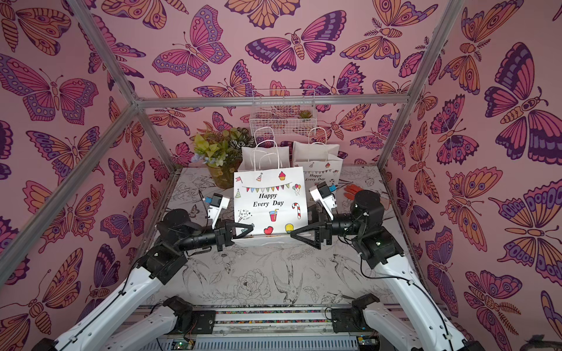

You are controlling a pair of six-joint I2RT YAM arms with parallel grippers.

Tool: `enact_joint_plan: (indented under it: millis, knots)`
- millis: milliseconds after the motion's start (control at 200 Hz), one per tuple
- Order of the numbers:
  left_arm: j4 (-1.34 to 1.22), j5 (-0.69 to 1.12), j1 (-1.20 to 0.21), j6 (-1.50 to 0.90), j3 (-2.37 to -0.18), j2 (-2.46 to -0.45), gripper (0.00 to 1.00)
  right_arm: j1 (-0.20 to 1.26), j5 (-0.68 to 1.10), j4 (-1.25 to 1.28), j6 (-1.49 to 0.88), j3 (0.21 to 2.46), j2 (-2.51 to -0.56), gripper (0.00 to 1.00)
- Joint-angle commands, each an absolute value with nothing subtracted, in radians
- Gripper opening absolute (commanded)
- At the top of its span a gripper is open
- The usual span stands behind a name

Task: Put away the paper bag
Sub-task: Press the paper bag.

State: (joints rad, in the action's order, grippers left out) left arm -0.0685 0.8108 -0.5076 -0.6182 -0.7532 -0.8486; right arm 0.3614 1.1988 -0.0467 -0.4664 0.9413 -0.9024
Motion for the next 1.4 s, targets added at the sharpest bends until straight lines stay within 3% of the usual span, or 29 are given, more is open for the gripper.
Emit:
enact_joint_plan:
  millis: [0,220,410,751,1031,1151,1392]
  knots:
    - [-0.059,0.785,-0.496,-0.634,-0.758,-0.863,0.00,0.364,1.248,0.009,-0.450,0.937,-0.869,0.98]
    - [-0.114,0.802,-0.482,-0.684,-0.744,-0.867,0.00,0.367,1.248,-0.051,-0.379,0.933,-0.850,1.00]
    - [-0.138,0.822,-0.480,-0.711,-0.746,-0.867,0.00,0.380,1.247,-0.059,-0.377,0.936,-0.898,0.85]
    - [-0.166,0.845,-0.482,-0.725,-0.741,-0.879,0.00,0.403,1.186,-0.064,-0.366,0.940,-0.946,0.68]
    - [-0.176,0.861,-0.485,-0.736,-0.748,-0.878,0.03,0.404,1.115,-0.035,-0.388,0.942,-0.985,0.46]
    - [-0.177,0.862,-0.492,-0.736,-0.753,-0.880,0.13,0.404,1.088,-0.005,-0.408,0.939,-0.993,0.33]
    - [-0.181,0.857,-0.499,-0.720,-0.765,-0.863,0.51,0.403,1.082,0.009,-0.420,0.939,-0.997,0.03]
